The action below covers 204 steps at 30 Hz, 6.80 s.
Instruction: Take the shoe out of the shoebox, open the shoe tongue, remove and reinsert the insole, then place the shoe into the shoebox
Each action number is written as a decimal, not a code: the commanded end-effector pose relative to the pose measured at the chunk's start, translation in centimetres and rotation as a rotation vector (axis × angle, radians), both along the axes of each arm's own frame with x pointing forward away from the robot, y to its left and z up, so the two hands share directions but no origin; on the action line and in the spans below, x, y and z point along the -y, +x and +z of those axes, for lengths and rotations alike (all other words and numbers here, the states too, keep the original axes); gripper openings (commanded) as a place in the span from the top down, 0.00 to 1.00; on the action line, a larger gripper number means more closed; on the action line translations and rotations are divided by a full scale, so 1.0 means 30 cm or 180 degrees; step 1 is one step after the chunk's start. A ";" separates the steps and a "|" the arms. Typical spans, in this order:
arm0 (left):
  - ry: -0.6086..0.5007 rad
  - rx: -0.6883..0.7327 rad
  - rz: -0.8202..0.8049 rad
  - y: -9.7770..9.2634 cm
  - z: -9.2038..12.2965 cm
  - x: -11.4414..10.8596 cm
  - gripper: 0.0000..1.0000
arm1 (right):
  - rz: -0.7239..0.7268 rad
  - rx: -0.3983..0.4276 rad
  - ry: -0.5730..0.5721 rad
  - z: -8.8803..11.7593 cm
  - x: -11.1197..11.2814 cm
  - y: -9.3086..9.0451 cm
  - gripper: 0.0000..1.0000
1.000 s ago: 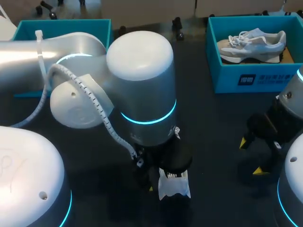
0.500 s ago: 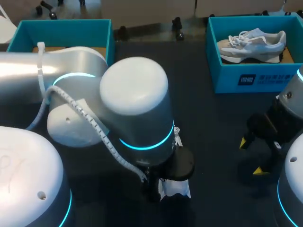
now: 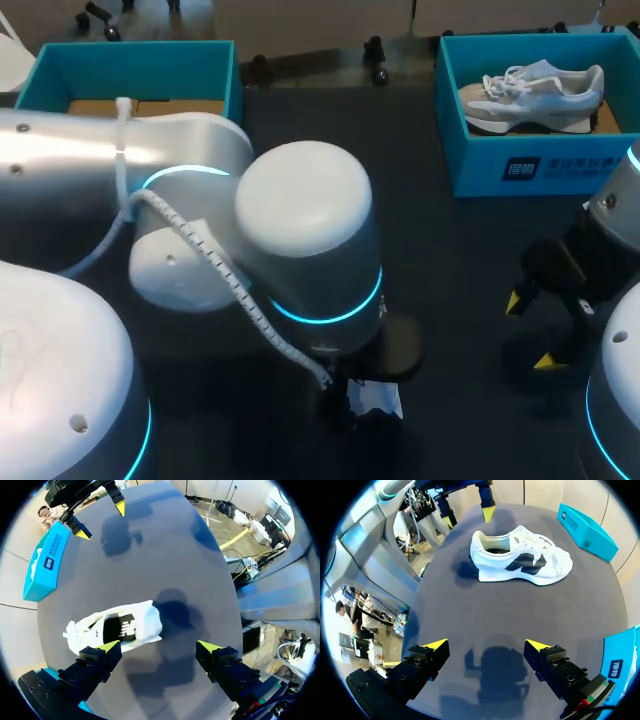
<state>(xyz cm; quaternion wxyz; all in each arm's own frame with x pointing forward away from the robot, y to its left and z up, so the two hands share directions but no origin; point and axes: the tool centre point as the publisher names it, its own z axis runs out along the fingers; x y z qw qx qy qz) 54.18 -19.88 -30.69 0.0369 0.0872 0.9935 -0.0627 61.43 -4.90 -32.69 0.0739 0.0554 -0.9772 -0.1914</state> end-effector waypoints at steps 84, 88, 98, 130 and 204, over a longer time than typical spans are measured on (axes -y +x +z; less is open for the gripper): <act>0.0328 -0.0139 0.0146 0.118 0.075 -0.041 1.00 | 0.0000 0.0008 -0.0004 -0.003 0.000 -0.003 0.00; 0.0396 -0.0104 0.0041 0.162 0.155 -0.077 1.00 | 0.0000 0.0008 -0.0004 -0.003 0.000 -0.003 0.00; 0.0476 -0.0168 -0.0250 0.293 0.272 -0.146 1.00 | 0.0000 0.0008 -0.0004 -0.003 0.000 -0.003 0.00; 0.0384 -0.0403 -0.0047 0.579 0.388 -0.206 1.00 | 0.0000 0.0008 -0.0004 -0.003 0.000 -0.003 0.00; 0.0362 -0.0525 0.0418 1.637 0.563 -1.173 1.00 | 0.0000 0.0008 -0.0004 -0.003 0.000 -0.003 0.00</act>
